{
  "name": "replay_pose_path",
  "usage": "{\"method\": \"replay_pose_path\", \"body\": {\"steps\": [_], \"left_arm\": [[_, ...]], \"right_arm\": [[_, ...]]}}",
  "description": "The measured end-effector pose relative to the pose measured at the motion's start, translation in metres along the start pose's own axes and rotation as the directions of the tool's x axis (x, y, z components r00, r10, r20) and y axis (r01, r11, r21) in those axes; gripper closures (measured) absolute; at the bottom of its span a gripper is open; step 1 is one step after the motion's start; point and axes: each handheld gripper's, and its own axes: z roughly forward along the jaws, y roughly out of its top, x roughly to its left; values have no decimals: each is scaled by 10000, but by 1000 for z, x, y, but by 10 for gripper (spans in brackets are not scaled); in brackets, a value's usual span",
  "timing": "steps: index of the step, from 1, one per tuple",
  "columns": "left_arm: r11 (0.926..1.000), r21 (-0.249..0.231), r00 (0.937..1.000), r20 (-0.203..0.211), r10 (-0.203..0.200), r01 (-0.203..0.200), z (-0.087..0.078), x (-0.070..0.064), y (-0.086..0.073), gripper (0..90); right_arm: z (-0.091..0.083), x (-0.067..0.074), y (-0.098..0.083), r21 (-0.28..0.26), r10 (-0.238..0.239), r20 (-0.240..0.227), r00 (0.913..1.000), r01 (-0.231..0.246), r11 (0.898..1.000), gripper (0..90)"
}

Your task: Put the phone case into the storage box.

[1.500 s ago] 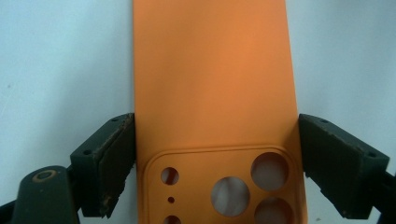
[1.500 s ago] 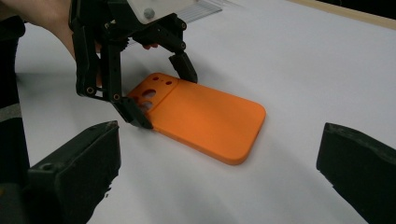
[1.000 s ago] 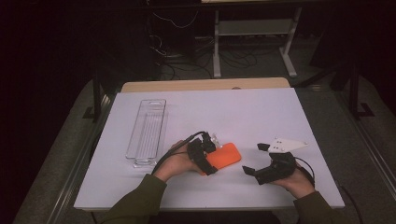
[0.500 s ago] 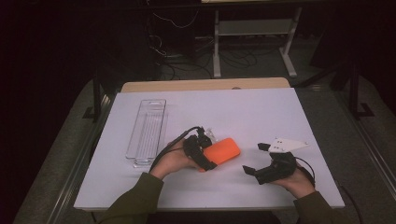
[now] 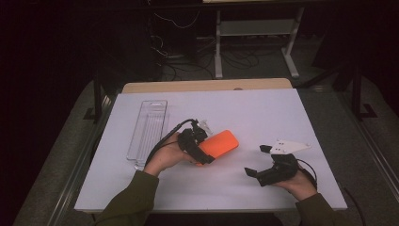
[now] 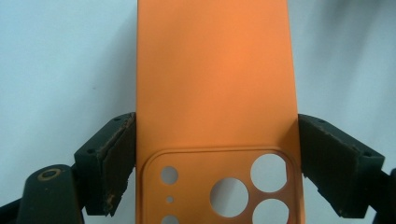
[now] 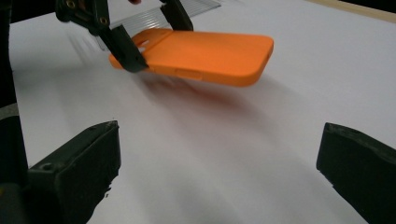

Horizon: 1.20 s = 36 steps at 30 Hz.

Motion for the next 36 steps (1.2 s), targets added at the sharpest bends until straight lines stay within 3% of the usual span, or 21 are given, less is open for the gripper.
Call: {"method": "replay_pose_path", "body": {"steps": [17,36], "left_arm": [[9994,-168,9990,-321,-316,311,-20,11,0,157],[9992,-115,9985,-387,-386,382,-20,10,0,156]], "right_arm": [[7,1,-5,273,235,322,9992,-244,9993,0],[30,0,8,92,170,658,9977,-176,9998,0]]}}
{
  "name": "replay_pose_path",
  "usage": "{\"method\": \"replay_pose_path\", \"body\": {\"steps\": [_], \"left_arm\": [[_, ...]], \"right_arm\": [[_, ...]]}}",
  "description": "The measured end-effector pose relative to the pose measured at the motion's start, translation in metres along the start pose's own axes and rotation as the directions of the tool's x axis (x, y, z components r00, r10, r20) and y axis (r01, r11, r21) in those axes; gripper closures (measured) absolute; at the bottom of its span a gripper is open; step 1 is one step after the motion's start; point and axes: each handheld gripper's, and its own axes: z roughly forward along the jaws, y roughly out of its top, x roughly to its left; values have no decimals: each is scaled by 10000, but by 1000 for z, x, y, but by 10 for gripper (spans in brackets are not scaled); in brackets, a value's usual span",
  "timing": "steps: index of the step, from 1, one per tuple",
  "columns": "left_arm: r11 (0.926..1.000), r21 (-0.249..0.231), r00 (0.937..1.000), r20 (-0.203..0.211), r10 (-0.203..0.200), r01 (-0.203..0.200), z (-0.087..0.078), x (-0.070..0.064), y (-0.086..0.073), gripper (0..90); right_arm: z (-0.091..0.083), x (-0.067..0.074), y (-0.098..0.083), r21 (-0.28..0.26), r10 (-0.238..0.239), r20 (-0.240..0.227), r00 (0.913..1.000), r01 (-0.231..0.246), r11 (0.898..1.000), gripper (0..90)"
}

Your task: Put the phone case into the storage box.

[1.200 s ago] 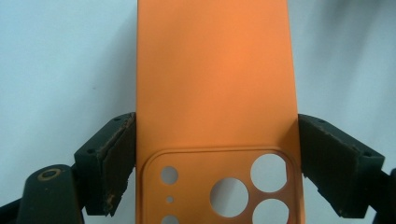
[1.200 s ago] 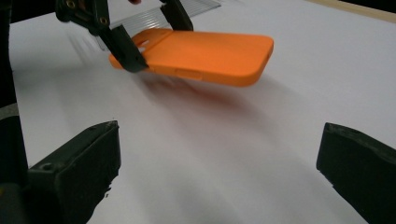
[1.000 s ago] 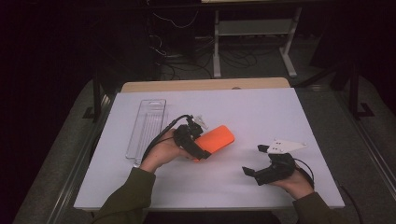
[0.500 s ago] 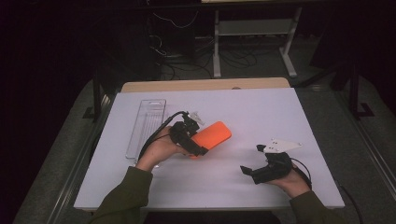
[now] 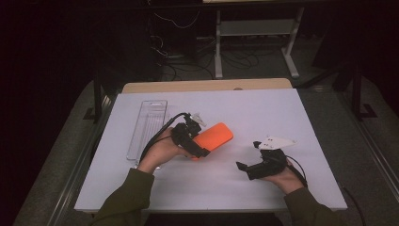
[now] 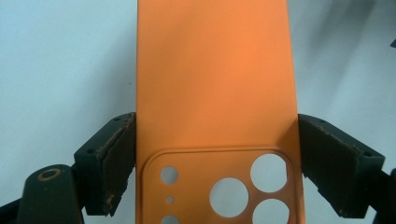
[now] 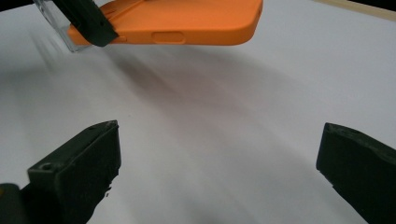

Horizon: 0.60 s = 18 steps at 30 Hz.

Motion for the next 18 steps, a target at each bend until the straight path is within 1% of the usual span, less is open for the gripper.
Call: {"method": "replay_pose_path", "body": {"steps": [3,5,9,11,12,18], "left_arm": [[9999,-99,10000,8,-74,74,0,0,0,156],[10000,-41,10000,32,-20,20,-1,0,0,156],[10000,-84,10000,13,-31,31,-2,0,0,156],[10000,-86,10000,26,40,-40,-2,0,0,156],[9997,-223,9999,37,-96,97,-1,-1,0,156],[9997,-232,9999,58,-114,115,-1,-2,0,157]], "right_arm": [[3,0,3,-43,26,30,10000,-26,10000,0],[7,0,4,-80,2,32,10000,-2,10000,0],[12,-1,6,-97,-3,58,10000,4,10000,0],[15,-1,8,-142,-7,88,10000,8,9999,0],[15,-1,8,-150,-7,94,10000,8,9999,0],[21,-3,11,-269,-1,109,9999,4,9996,0]]}}
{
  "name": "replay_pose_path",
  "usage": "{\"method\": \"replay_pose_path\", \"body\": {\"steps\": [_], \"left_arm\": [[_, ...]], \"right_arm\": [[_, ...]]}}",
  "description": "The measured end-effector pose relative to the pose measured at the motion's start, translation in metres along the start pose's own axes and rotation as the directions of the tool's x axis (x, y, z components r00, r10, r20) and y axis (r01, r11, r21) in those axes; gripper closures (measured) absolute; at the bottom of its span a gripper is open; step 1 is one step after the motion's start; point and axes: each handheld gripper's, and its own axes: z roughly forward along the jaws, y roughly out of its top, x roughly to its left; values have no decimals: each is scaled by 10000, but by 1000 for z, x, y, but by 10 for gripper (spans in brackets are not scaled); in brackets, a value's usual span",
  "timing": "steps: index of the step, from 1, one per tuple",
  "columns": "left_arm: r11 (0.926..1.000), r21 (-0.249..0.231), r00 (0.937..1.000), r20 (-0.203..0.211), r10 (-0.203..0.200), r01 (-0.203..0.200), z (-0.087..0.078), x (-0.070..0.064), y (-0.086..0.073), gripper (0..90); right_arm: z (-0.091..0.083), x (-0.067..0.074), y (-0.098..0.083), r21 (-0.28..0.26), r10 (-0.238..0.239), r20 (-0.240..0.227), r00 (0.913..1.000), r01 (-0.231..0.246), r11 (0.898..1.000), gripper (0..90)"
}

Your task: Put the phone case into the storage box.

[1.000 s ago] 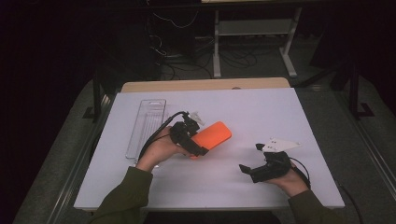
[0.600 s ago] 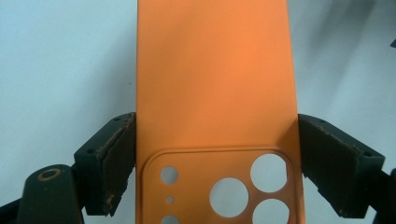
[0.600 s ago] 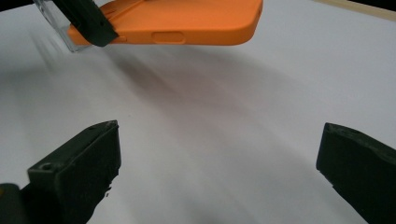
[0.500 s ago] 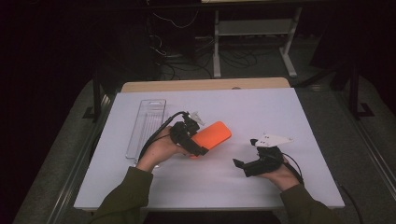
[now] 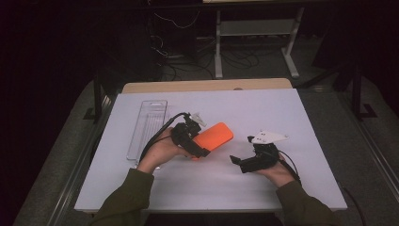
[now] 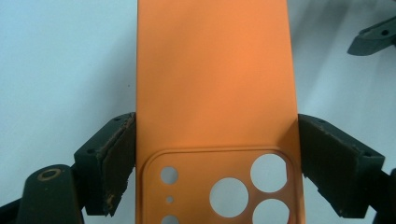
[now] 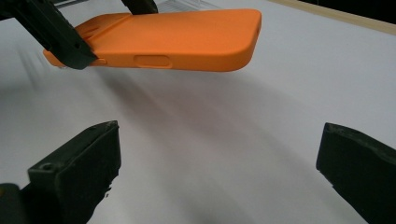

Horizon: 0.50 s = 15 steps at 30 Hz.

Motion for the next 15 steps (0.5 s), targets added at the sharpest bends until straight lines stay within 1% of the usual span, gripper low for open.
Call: {"method": "replay_pose_path", "body": {"steps": [2,3,8,11,12,13,14,15], "left_arm": [[10000,-25,10000,24,20,-20,0,0,0,156],[10000,-44,10000,19,9,-9,-1,-1,0,156],[10000,-64,10000,19,39,-39,-1,-1,0,156],[9999,-144,10000,6,-51,51,-1,-1,0,156],[10000,-50,10000,1,54,-54,-2,0,0,157],[9999,-68,10000,-8,97,-97,-2,0,0,156],[9999,-160,10000,8,-1,1,-2,0,0,156],[9999,-114,10000,6,-2,2,-3,0,0,157]], "right_arm": [[2,-1,0,-70,154,-48,9999,-155,9999,0],[3,-1,1,-67,88,-34,10000,-88,9999,0],[10,-3,3,-106,143,22,9999,-143,9998,0],[13,-5,4,-185,170,75,9998,-169,9997,0],[14,-5,5,-202,177,100,9998,-175,9996,0],[15,-6,6,-214,146,141,9998,-143,9997,0],[16,-6,6,-228,138,153,9998,-135,9996,0],[18,-6,6,-227,163,159,9997,-159,9996,0]]}}
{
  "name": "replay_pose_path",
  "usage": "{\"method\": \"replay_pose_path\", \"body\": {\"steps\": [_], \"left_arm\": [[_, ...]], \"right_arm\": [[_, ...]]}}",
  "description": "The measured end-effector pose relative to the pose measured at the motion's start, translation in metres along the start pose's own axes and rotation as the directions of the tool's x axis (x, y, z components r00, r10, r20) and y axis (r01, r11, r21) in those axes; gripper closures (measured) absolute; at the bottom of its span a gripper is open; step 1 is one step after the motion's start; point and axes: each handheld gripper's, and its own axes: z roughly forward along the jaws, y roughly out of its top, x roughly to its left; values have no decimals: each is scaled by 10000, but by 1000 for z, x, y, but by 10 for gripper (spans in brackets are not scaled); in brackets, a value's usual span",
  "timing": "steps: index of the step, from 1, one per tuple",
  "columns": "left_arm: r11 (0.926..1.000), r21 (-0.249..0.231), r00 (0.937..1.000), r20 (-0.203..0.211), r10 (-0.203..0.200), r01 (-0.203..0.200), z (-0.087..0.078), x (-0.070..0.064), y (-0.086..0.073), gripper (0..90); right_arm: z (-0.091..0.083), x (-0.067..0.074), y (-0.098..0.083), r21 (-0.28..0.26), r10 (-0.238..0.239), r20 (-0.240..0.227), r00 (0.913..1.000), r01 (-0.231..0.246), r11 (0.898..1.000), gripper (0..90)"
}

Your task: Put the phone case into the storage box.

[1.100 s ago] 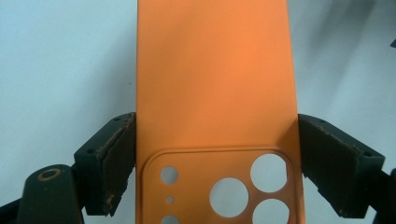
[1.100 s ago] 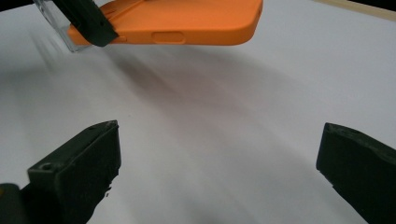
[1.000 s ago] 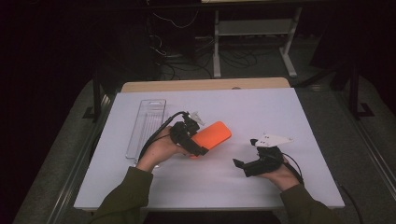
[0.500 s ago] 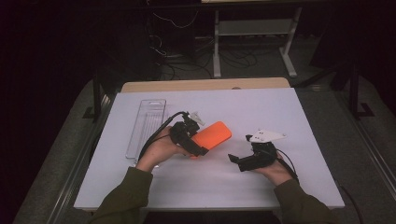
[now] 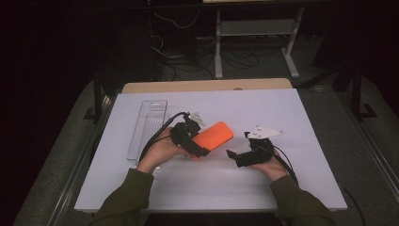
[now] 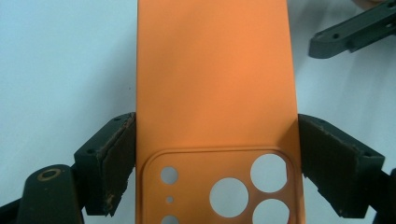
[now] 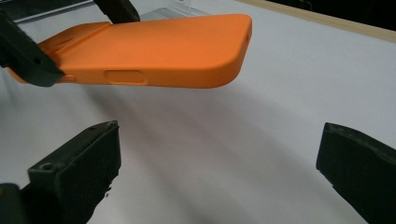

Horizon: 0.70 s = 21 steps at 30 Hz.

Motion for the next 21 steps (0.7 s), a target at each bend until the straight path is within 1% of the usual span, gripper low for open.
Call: {"method": "replay_pose_path", "body": {"steps": [11,12,15,17,18,19,20,21], "left_arm": [[10000,-40,10000,3,-12,12,-1,1,0,156],[9998,108,9999,13,164,-164,-2,2,0,156],[10000,34,10000,-13,72,-72,-2,2,-1,156],[10000,-42,10000,-2,-71,71,-1,1,-1,156],[10000,-38,10000,-2,-78,78,-1,1,-1,156],[10000,-41,10000,10,-83,83,-1,1,-1,156],[10000,-40,10000,22,-69,69,-1,1,-1,156],[10000,-32,10000,32,-55,56,-1,1,-1,156]], "right_arm": [[14,-1,4,-91,-9,149,9999,11,10000,0],[15,-1,4,-141,-27,176,9998,29,9999,0],[18,-1,4,-151,-133,312,9994,138,9998,0],[18,0,3,9,-331,426,9985,331,9995,0],[19,0,2,59,-427,493,9979,425,9991,0],[19,1,2,103,-639,564,9964,634,9979,0],[19,2,1,186,-704,651,9954,694,9974,0],[20,3,1,213,-894,726,9933,881,9959,0]]}}
